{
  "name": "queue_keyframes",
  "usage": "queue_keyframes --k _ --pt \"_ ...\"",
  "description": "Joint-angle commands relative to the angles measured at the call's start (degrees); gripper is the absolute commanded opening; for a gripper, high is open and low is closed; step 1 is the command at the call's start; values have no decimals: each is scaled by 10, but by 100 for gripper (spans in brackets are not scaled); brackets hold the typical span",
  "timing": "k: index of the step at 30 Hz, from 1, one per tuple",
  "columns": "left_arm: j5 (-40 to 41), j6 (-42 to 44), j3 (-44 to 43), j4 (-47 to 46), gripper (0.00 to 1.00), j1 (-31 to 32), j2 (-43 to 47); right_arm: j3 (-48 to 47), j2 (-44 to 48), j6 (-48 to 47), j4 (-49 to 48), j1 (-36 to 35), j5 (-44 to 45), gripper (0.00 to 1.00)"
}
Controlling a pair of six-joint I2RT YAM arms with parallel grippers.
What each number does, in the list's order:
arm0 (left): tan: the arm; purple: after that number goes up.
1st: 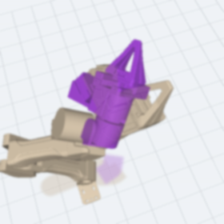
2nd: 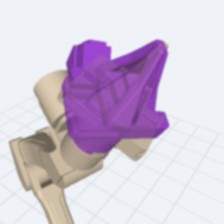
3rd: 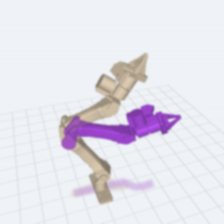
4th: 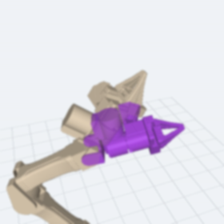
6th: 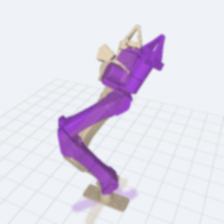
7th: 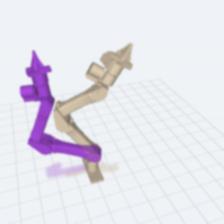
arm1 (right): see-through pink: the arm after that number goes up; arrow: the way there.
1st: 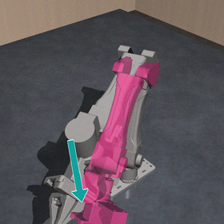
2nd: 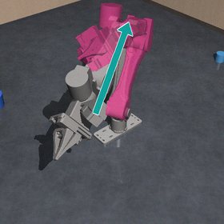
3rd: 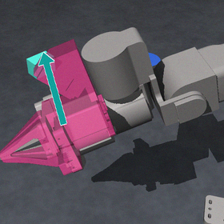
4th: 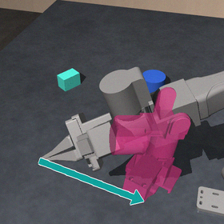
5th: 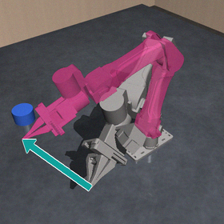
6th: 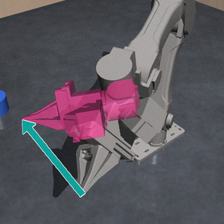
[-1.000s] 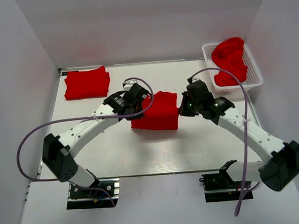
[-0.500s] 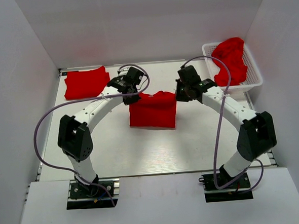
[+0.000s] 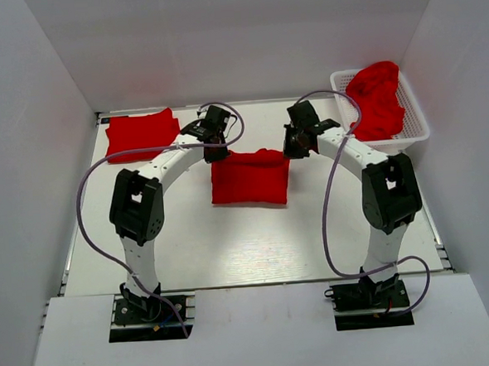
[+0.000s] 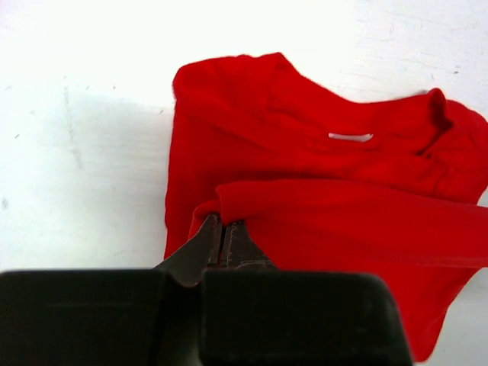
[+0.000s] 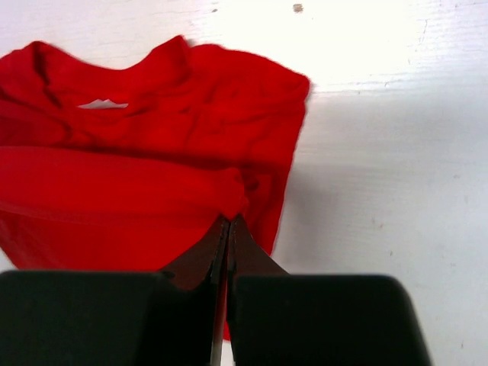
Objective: Fold and stack the t-shirts
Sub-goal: Fold the long partially folded tshirt into a neat square
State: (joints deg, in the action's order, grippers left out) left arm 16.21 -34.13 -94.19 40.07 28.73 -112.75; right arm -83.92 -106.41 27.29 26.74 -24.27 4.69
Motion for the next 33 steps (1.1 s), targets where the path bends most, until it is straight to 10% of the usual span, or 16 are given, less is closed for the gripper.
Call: queue_keyframes --k 1,8,9,12,14,33 --pt "2 26 -24 -39 0 -15 -5 -30 -20 -28 -23 19 13 0" --pt "-13 26 -64 -37 8 -32 -64 -54 -82 -17 -42 29 -4 1" --pt "-13 20 -64 -29 15 -32 -70 -58 -85 -17 -49 31 -21 16" --pt "-18 13 -85 -12 64 -44 -81 -68 -91 -24 -66 34 -41 67" --pt "-18 13 -85 -7 98 -44 -70 -88 -88 -33 -62 34 -42 84" --pt "-179 178 125 -102 100 -49 81 155 160 -70 -71 29 -122 90"
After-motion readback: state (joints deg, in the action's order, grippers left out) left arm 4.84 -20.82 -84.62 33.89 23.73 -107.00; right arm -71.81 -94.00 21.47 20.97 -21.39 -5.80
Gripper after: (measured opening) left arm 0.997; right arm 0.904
